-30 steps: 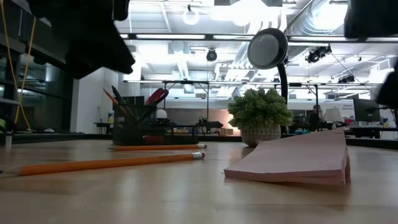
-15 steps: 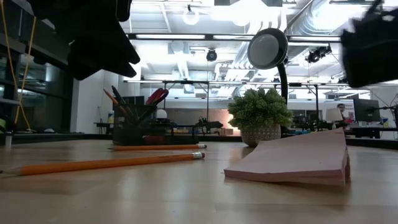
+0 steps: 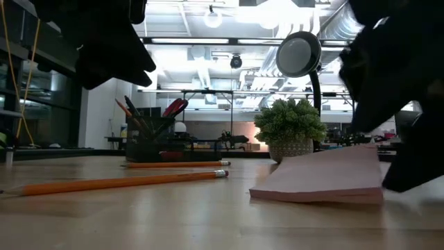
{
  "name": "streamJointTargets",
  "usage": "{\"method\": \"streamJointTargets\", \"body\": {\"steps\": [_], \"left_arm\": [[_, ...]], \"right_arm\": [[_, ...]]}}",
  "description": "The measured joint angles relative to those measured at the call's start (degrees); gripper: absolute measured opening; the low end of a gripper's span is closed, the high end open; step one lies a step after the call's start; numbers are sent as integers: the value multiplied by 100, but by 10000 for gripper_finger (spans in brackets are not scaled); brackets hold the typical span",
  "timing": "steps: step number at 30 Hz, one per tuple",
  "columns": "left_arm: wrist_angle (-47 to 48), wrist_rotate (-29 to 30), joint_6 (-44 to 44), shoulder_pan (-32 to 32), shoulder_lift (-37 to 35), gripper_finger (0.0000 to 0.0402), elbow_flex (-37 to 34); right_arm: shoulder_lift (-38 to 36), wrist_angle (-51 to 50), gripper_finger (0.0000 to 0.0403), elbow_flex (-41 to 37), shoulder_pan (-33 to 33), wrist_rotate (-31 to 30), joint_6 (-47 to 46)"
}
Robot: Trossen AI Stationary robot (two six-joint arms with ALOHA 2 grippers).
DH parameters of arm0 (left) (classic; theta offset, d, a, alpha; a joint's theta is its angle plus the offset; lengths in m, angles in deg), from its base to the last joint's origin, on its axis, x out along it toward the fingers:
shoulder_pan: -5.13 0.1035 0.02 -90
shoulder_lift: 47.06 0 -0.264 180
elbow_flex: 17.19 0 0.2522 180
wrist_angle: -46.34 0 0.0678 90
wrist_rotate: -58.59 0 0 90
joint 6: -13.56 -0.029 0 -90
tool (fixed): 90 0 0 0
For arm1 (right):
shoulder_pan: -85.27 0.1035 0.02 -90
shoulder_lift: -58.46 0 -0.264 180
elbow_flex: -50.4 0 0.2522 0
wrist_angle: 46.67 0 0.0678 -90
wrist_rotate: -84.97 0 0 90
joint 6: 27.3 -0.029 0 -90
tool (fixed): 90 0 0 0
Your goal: Pick and place office supplies into organizer
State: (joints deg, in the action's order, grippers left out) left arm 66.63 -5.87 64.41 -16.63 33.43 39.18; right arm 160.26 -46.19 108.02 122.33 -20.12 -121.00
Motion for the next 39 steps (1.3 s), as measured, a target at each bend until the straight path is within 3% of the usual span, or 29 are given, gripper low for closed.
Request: {"method": "streamJointTargets", "body": {"steps": [12,25,33,39], "left_arm": [[4,-2,0,0,-2,117,0],[64,-4,0,0,-2,117,0],[107,-2,0,0,-2,118,0],[105,-2,0,0,-2,118,0]], "right_arm": [[47,-124,234,7,-74,431,-45],[-544,-1251,196,-9,-339,405,539],[-568,-1177,201,-9,-660,512,1305],[-404,-554,200,0,-762,566,1618]]}}
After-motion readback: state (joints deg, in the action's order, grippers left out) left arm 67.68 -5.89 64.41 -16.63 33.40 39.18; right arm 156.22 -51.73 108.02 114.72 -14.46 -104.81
